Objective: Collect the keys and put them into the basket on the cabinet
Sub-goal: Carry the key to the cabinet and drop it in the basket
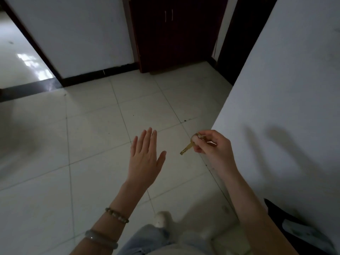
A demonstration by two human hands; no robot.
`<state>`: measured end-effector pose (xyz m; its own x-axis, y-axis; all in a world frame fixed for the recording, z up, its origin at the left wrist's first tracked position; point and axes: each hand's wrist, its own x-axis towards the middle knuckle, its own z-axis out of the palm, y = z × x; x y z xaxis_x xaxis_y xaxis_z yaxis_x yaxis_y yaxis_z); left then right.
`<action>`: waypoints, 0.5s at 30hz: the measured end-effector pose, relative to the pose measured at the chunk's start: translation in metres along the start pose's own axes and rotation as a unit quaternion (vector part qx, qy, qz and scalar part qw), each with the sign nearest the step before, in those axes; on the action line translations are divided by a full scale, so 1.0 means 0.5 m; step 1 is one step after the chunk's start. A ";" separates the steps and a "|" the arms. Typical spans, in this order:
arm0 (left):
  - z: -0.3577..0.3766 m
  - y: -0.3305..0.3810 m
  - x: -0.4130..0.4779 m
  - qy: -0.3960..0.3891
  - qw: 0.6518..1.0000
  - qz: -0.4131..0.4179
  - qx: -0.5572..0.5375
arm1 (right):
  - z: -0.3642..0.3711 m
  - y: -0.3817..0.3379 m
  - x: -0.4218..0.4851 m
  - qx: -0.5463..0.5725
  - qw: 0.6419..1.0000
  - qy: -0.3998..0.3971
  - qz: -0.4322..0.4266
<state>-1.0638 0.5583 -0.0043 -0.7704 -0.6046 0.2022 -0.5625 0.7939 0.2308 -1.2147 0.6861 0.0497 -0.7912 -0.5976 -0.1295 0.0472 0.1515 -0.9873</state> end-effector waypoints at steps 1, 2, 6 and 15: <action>-0.001 -0.016 0.034 0.001 1.000 0.005 0.004 | 0.015 -0.007 0.026 0.001 1.000 0.003 0.001; -0.001 -0.031 0.065 0.001 1.000 0.009 0.006 | 0.030 -0.013 0.051 0.002 1.000 0.006 0.003; 0.004 -0.076 0.172 -0.008 1.000 0.021 0.015 | 0.076 -0.038 0.146 0.001 1.000 0.005 0.002; 0.052 -0.154 0.479 0.004 1.000 0.022 0.019 | 0.144 -0.082 0.461 -0.014 1.000 -0.008 -0.027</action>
<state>-1.2128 0.3540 0.0017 -0.7930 -0.5687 0.2186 -0.5384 0.8221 0.1854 -1.3552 0.4855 0.0535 -0.7820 -0.6184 -0.0779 -0.0128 0.1409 -0.9899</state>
